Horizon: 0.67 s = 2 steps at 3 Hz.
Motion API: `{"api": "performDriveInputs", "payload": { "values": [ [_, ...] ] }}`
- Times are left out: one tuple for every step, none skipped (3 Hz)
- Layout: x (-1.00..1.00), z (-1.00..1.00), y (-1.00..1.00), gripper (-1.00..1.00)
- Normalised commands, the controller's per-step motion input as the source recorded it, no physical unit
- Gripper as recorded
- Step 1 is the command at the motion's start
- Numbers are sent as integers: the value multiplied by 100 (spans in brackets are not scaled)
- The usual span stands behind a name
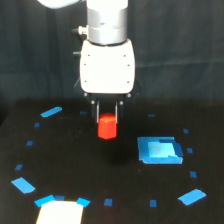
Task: Pick up the red object from the table
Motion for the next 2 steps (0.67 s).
{"api": "performDriveInputs", "payload": {
  "values": [
    [-29,13,15,-100],
    [20,-15,-6,-65]
  ]
}}
